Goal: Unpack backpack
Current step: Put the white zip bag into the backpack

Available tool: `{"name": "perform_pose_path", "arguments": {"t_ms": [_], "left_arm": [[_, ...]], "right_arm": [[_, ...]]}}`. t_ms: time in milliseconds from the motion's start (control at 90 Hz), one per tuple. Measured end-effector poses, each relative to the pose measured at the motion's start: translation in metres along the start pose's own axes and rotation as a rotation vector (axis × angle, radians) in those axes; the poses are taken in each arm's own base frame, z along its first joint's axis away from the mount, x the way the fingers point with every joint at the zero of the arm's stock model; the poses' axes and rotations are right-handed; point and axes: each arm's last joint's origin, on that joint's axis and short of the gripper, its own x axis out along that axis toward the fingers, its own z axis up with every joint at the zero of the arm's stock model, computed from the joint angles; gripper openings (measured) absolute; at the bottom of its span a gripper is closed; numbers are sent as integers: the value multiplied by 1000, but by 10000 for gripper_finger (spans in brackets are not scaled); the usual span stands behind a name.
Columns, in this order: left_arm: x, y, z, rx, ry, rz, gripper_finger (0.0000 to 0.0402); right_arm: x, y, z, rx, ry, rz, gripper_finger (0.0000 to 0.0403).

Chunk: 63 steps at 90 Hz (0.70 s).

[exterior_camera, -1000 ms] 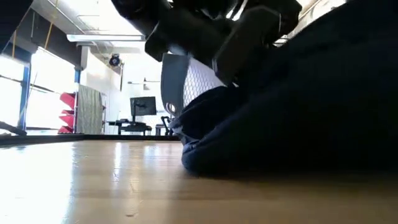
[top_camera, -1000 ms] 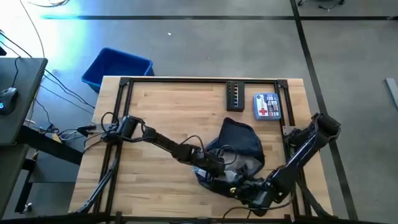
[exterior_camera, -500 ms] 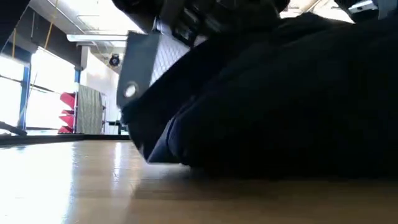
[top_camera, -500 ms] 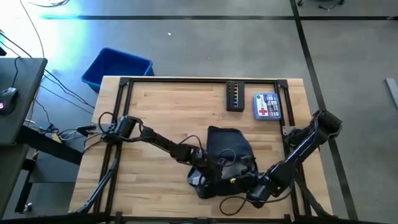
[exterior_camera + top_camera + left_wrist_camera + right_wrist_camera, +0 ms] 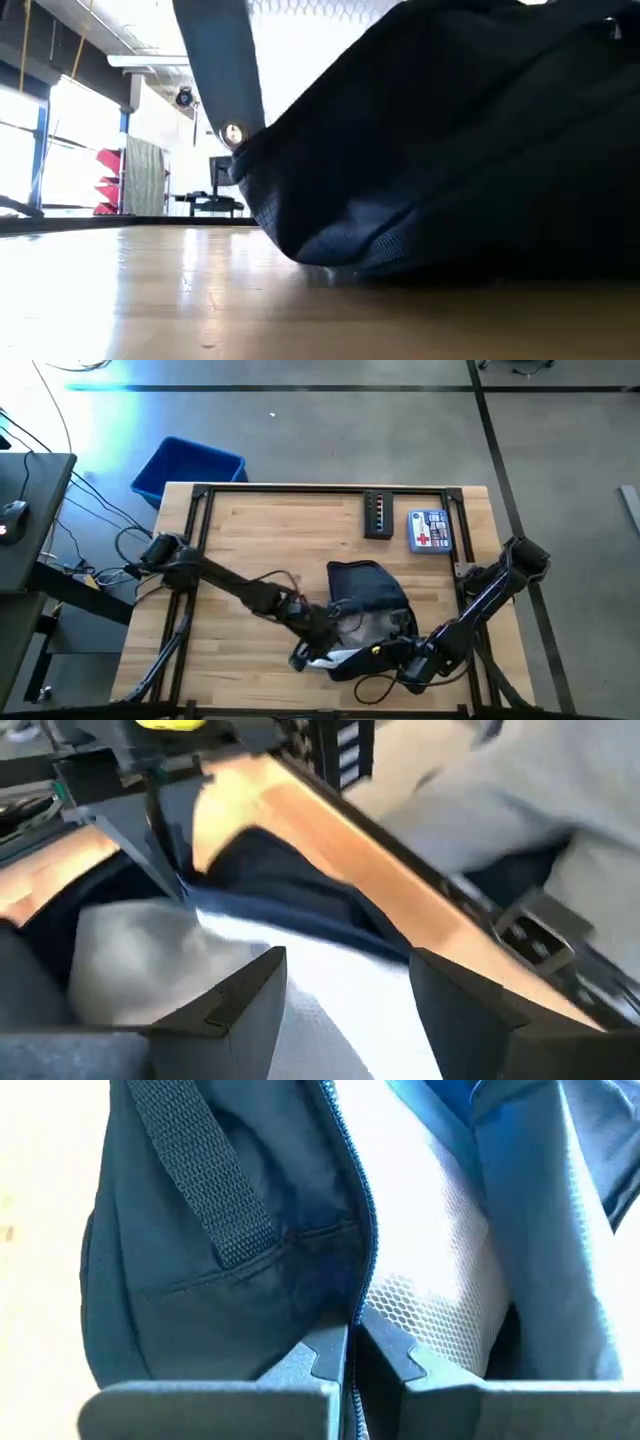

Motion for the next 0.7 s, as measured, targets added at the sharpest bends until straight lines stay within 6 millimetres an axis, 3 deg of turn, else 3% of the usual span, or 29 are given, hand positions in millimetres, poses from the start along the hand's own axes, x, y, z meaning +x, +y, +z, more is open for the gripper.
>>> {"name": "perform_pose_path", "arguments": {"t_ms": [167, 300, 444, 700], "left_arm": [[-13, -43, -5, -19, 239, 87, 181], [-4, -66, -34, -59, 405, 152, 174], [14, -70, -69, -67, 435, 208, 173], [30, -66, -86, 44, 263, 226, 172]], "right_arm": [[-1, 2, -1, -9, -5, -6, 0], [-1, 1, -1, -7, -8, -9, 0], [-1, 2, -1, -3, -14, -10, 0], [-1, 2, 0, 18, -15, -9, 0]]}}
